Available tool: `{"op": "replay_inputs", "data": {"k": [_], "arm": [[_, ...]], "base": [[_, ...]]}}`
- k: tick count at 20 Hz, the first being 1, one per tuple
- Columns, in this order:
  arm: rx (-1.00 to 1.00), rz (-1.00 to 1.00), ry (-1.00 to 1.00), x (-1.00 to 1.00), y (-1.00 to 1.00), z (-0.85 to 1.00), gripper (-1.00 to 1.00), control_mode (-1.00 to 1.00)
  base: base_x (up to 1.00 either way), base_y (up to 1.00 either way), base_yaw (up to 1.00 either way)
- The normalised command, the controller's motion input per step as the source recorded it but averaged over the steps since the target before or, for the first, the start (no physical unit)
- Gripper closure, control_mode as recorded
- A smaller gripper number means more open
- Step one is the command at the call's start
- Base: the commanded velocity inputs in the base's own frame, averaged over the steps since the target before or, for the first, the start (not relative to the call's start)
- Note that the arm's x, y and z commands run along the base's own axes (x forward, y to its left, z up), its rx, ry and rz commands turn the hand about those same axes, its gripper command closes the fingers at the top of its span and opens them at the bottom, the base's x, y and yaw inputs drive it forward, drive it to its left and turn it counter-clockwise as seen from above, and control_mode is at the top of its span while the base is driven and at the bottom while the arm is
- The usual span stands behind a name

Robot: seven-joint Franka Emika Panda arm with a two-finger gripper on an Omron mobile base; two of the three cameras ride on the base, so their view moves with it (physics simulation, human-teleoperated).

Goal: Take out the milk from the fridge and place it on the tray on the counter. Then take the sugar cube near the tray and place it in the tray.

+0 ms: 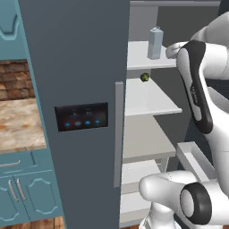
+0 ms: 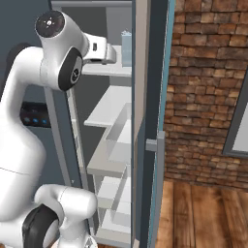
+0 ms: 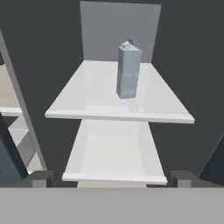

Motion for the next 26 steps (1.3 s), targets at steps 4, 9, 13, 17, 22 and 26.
{"op": "replay_inputs", "data": {"k": [4,9,13,17,22,26], "arm": [[0.0,0.0,-0.06,0.4,-0.09,0.02,-1.0,-1.0],[0.0,0.06,0.0,0.45,-0.3,0.0,-1.0,-1.0],[0.0,0.02,0.0,0.49,-0.15,0.03,-1.0,-1.0],[0.0,0.0,-0.04,0.42,0.0,0.01,-1.0,-1.0],[0.0,0.0,-0.02,0.43,0.0,0.01,-1.0,-1.0],[0.0,0.0,0.0,0.53,0.0,0.0,-1.0,-1.0]], "base": [[0.0,0.0,0.0],[0.0,0.0,0.0],[0.0,0.0,0.0],[0.0,0.0,0.0],[0.0,0.0,0.0],[0.0,0.0,0.0]]}}
